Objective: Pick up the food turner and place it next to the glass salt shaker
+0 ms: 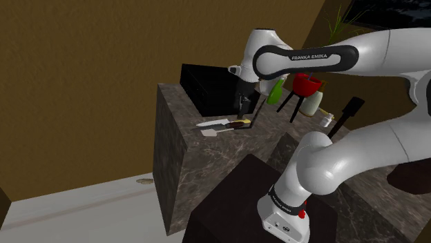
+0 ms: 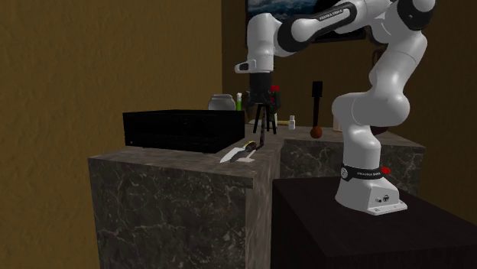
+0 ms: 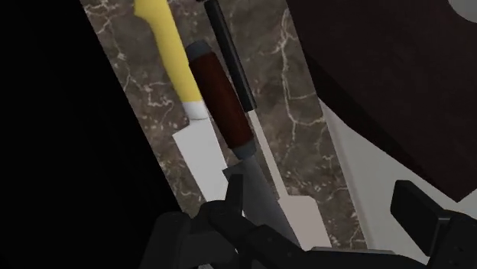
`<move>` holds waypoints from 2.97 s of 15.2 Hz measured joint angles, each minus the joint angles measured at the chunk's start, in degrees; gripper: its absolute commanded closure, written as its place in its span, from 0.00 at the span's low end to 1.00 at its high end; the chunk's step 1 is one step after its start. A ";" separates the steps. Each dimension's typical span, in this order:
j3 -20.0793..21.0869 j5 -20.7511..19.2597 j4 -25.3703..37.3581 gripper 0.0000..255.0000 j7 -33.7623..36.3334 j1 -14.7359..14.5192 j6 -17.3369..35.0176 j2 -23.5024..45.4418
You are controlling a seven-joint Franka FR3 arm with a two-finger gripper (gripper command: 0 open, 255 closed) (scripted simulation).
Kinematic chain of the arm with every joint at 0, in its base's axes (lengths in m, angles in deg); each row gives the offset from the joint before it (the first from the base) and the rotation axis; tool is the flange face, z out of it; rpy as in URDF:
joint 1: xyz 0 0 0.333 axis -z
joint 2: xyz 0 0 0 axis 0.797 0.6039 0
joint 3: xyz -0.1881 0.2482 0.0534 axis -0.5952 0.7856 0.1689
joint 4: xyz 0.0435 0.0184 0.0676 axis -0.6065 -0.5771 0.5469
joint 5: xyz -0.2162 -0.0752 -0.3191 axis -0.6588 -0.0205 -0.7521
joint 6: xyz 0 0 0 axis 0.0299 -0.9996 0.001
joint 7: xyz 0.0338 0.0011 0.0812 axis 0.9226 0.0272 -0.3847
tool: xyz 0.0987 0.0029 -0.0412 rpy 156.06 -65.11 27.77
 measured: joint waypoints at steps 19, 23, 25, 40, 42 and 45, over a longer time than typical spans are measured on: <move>-9.52 -5.56 -6.15 0.00 -19.61 -4.63 20.22 13.68; -9.52 -5.57 -6.13 1.00 -19.61 -4.63 20.22 13.67; -9.51 -5.56 -6.13 1.00 -19.61 -4.63 20.22 13.67; -7.59 -4.87 -2.42 1.00 -19.78 -4.43 11.58 8.69; -7.06 -4.67 -1.54 1.00 -19.77 -4.41 9.56 7.54; -6.45 -4.36 -0.09 1.00 -19.89 -4.42 6.89 6.31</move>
